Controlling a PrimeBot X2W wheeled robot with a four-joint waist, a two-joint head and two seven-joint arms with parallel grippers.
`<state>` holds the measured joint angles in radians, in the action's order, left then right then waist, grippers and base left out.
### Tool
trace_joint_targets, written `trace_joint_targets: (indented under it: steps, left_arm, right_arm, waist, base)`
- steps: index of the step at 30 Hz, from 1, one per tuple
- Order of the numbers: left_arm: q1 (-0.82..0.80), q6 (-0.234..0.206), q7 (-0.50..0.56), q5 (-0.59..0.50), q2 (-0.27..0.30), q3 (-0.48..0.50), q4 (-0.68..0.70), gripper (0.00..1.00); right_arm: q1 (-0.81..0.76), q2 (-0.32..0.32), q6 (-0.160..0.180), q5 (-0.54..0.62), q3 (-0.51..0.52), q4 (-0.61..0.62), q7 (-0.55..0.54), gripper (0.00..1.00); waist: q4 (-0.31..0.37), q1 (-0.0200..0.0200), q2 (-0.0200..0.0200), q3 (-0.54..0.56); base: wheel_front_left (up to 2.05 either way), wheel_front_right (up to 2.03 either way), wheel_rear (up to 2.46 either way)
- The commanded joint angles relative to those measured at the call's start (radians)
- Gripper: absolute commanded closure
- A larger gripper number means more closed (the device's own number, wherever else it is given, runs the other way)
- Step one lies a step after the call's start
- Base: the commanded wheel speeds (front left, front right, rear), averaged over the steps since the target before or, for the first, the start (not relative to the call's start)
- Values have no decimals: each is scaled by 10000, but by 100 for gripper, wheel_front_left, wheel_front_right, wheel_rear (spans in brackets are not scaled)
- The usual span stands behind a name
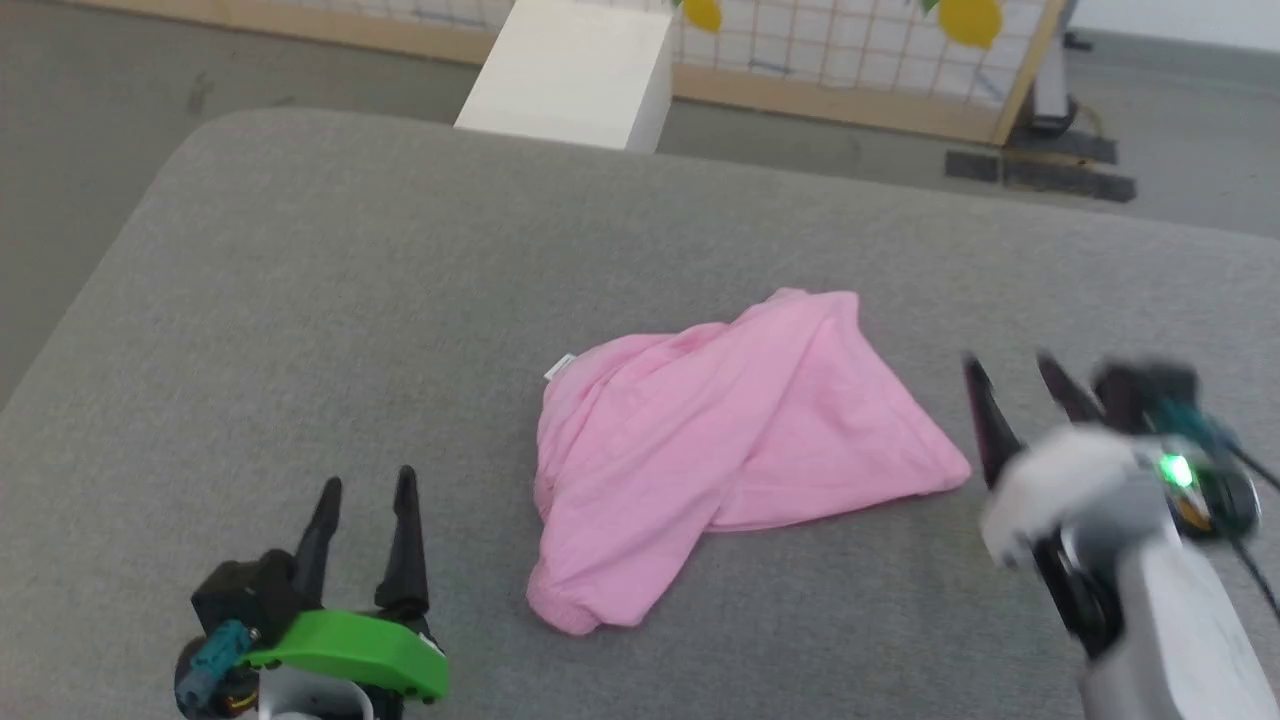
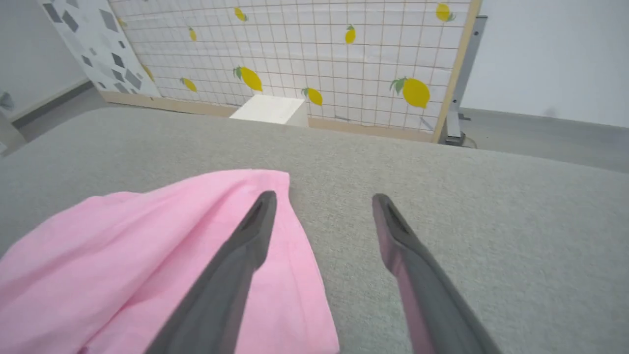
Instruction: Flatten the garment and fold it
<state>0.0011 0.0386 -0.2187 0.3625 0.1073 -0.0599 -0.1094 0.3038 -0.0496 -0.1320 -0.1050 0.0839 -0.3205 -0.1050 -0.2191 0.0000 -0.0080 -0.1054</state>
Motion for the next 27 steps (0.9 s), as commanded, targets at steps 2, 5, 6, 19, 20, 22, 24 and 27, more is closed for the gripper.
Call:
trace_joint_targets:
  steps: [2,5,6,19,20,22,24,27]
  left_arm:
    - [232,35,126,166,-74,-103,56,0]
    - [379,43,453,317,-130,-253,100,0]
    - [366,74,670,377,-142,-348,136,0]
    - [-504,-563,6074,394,484,-1459,263,22]
    - [-565,-562,6097,448,457,-1450,276,98]
    - [-610,-486,6220,600,411,-1483,261,100]
    - [-645,-415,6310,781,362,-1477,292,100]
    - [-839,-369,6306,915,444,-1334,331,100]
  right_arm:
    - [-988,-11,13,-535,248,557,-110,0]
    - [-2124,-10,13,-1141,607,1203,-263,0]
    - [-2413,-9,13,-1265,732,1396,-290,0]
    - [-3065,-8,13,-1475,1056,2557,-660,0]
    - [-3050,-8,13,-1504,1033,2572,-642,0]
    - [-3044,-7,13,-1516,1035,2552,-599,0]
    - [-3032,-7,13,-1536,1052,2524,-555,0]
    - [-2988,-7,13,-1516,1059,2484,-496,0]
  waist:
    - [442,0,80,516]
    - [562,0,80,564]
    - [618,0,80,561]
    - [1264,0,80,203]
    - [1304,0,80,148]
    - [1353,0,80,81]
    - [1385,0,80,5]
    - [1437,0,80,-84]
  base:
    - [0,0,0]
    - [0,0,0]
    - [0,0,0]
    - [0,0,0]
    - [0,0,0]
    - [0,0,0]
    - [0,0,0]
    - [0,0,0]
